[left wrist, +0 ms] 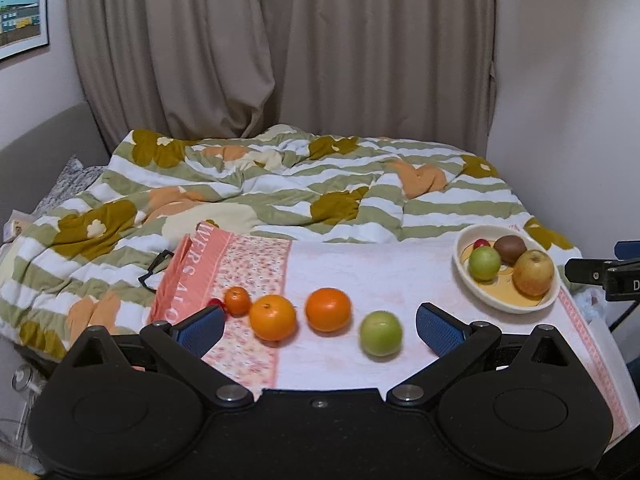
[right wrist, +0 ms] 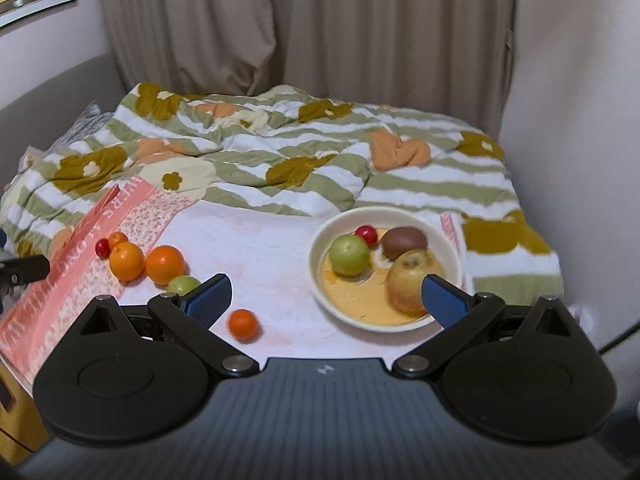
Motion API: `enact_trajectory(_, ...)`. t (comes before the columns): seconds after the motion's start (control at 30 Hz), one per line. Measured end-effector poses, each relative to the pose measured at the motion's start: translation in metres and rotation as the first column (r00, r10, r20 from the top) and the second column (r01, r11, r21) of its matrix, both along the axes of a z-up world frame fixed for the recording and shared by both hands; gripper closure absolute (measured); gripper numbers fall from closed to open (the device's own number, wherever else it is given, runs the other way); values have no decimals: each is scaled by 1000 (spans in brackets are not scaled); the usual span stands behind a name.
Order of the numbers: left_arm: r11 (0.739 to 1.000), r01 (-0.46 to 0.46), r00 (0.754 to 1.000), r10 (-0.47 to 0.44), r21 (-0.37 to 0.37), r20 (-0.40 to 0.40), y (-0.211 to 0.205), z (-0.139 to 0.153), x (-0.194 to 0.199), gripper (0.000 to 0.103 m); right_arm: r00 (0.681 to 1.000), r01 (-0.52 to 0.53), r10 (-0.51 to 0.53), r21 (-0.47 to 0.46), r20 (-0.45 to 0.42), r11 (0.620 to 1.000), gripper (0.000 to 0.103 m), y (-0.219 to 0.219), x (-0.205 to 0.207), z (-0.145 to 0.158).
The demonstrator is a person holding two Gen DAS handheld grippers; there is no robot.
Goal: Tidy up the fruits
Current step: 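Withdraw both tools from the bowl toward the remaining oranges, then grasp the large orange with the left tool while the right tool grasps the green apple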
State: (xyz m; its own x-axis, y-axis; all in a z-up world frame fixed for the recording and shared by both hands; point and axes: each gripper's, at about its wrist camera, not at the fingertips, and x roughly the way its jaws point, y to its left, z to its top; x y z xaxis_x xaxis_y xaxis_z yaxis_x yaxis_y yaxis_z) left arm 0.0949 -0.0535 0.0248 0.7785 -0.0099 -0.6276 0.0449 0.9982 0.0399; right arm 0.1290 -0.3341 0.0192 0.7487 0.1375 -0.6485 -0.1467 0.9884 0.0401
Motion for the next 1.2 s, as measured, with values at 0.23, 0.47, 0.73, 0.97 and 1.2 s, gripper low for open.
enact_trajectory(0.23, 995, 97, 995, -97, 1, -11, 49, -13, 21, 0, 998, 43, -42, 26, -47, 999, 0, 58, 6, -11)
enact_trajectory(0.47, 980, 196, 980, -195, 26, -36, 80, -30, 47, 0, 990, 85, -81, 35, -113, 996, 0, 112, 18, -30)
enact_trajectory(0.73, 960, 279, 954, -279, -12, -111, 99, -56, 85, 2, 985, 78, -74, 21, -155, 997, 0, 152, 36, -60)
enact_trajectory(0.97, 965, 256, 946, -262, -57, -192, 99, -85, 119, 2, 984, 0, 0, 0, -176, 1000, 0, 166, 58, -89)
enact_trajectory(1.2, 974, 202, 931, -224, -107, -289, 93, -106, 143, 11, 975, -95, 86, -30, -204, 995, 0, 174, 75, -109)
